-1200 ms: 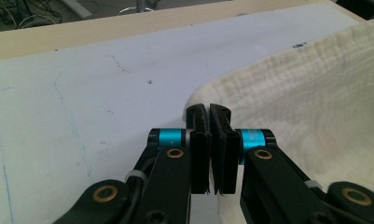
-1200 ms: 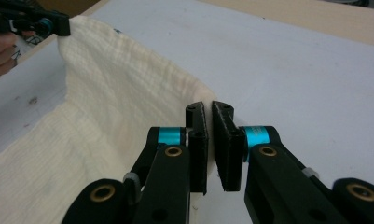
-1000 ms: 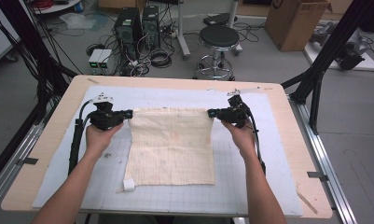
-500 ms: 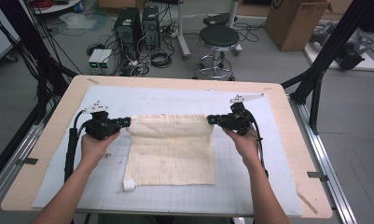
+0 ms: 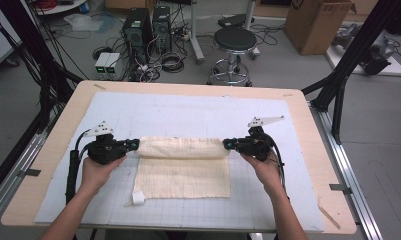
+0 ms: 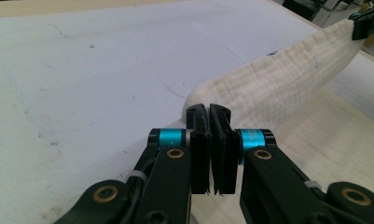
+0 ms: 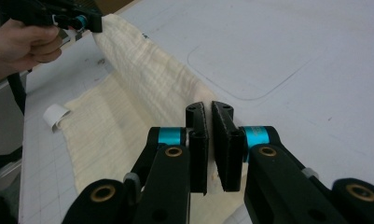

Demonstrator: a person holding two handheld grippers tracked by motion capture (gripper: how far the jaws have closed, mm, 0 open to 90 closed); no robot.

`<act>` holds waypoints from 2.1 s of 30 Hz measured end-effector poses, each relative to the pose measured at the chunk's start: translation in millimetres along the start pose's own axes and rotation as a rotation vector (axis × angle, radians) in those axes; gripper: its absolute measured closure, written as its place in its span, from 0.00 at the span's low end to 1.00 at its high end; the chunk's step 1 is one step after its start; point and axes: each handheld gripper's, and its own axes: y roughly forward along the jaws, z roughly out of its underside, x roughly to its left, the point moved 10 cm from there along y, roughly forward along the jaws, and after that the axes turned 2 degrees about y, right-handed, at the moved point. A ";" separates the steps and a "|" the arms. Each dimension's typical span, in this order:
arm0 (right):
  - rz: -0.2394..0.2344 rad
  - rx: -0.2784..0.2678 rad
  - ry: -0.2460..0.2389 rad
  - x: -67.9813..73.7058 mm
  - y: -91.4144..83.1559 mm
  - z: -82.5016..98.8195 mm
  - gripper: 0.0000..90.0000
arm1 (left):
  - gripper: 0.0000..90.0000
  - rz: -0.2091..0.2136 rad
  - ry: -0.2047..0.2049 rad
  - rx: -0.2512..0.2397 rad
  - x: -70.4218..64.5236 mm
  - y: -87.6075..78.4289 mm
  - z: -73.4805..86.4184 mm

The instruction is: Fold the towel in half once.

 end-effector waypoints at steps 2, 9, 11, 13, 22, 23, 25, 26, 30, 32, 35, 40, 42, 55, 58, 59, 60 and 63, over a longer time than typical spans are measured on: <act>-0.008 0.000 -0.002 2.9 -0.7 4.3 0.94 | 0.96 0.000 0.019 0.002 -4.8 -2.2 1.7; -0.016 0.013 -0.011 11.9 -4.9 20.2 0.94 | 0.96 0.007 0.038 0.023 -15.7 -6.5 17.8; -0.016 0.019 -0.017 13.5 -4.5 24.8 0.94 | 0.96 0.011 0.040 0.024 -18.0 -8.3 22.0; -0.019 0.028 -0.015 16.6 -4.2 29.3 0.94 | 0.96 0.014 0.044 0.029 -20.2 -9.7 26.1; -0.020 0.060 -0.031 24.9 -3.5 45.4 0.94 | 0.96 0.032 0.057 0.033 -28.5 -17.4 41.1; -0.022 0.065 -0.030 25.2 -3.2 47.9 0.94 | 0.96 0.036 0.060 0.037 -29.9 -18.1 43.3; -0.022 0.073 -0.033 25.5 -2.1 52.1 0.94 | 0.96 0.043 0.065 0.044 -32.5 -19.6 47.2; -0.025 0.079 -0.030 26.8 -2.2 53.9 0.94 | 0.96 0.044 0.066 0.048 -33.7 -20.2 49.0; -0.025 0.088 -0.033 30.4 -2.1 58.9 0.94 | 0.96 0.046 0.075 0.059 -36.2 -22.1 53.1; -0.031 0.091 -0.036 32.1 -1.5 61.5 0.94 | 0.96 0.048 0.073 0.062 -36.5 -23.1 54.8; -0.033 0.104 -0.041 34.2 -0.4 67.2 0.94 | 0.96 0.062 0.079 0.072 -39.7 -24.6 59.0; -0.049 0.113 -0.022 36.4 -1.4 75.8 0.87 | 0.86 0.115 0.084 0.090 -48.7 -31.2 68.3; -0.066 0.093 -0.033 39.9 -4.4 75.1 0.82 | 0.77 0.157 0.076 0.069 -53.4 -35.9 67.3; -0.084 0.168 -0.084 54.7 1.5 94.3 0.73 | 0.78 0.193 0.095 0.133 -63.5 -28.3 76.6; -0.087 0.198 -0.108 58.4 4.4 102.3 0.72 | 0.79 0.193 0.111 0.184 -66.4 -25.2 86.5; -0.081 0.212 -0.119 58.8 4.8 104.8 0.72 | 0.80 0.190 0.125 0.205 -66.5 -24.6 90.0; -0.075 0.223 -0.124 59.4 5.1 107.3 0.73 | 0.82 0.193 0.125 0.214 -68.0 -23.7 92.3; -0.068 0.235 -0.136 58.8 5.0 112.0 0.81 | 0.88 0.190 0.147 0.229 -69.2 -22.9 95.7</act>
